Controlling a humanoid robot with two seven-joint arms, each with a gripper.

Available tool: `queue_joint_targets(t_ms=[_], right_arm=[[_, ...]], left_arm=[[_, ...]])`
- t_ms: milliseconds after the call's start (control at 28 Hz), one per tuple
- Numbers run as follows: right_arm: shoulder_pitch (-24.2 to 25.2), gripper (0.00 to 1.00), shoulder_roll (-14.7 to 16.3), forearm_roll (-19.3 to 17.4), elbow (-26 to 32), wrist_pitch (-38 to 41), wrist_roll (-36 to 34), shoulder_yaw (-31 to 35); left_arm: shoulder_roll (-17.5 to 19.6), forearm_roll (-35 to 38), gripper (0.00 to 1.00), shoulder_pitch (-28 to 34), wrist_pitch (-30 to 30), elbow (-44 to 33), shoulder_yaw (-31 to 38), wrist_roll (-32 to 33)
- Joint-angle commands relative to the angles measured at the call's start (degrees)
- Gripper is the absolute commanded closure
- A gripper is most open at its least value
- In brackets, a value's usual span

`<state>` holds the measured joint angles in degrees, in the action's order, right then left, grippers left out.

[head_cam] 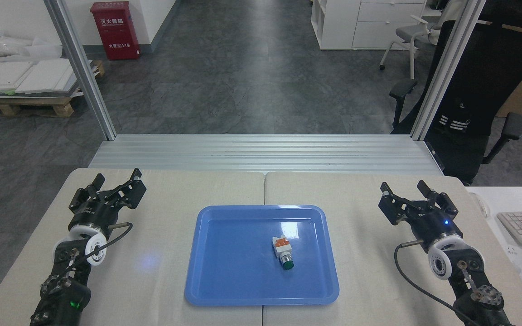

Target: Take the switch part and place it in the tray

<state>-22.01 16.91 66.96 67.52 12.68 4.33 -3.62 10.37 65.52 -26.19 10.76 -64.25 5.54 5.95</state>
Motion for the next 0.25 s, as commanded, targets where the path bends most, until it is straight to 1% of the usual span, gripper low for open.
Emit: queue_joint_targets(t_ms=[0,107,214], right_arm=[[0.1,0.01,-0.1,-0.2,-0.1,-0.1,0.1,0.2],[0.1,0.01,-0.5,-0.9,-0.1,0.0,-0.2,0.4],[0.0,0.01,-0.4,-3.3,0.1,0.1,-0.4,0.4]], left_arm=[[0.0,0.0,0.0,0.0,0.0,0.0,0.0,0.0],[0.0,0.0,0.0,0.0,0.0,0.0,0.0,0.0],[0.0,0.0,0.0,0.0,0.0,0.0,0.0,0.0]])
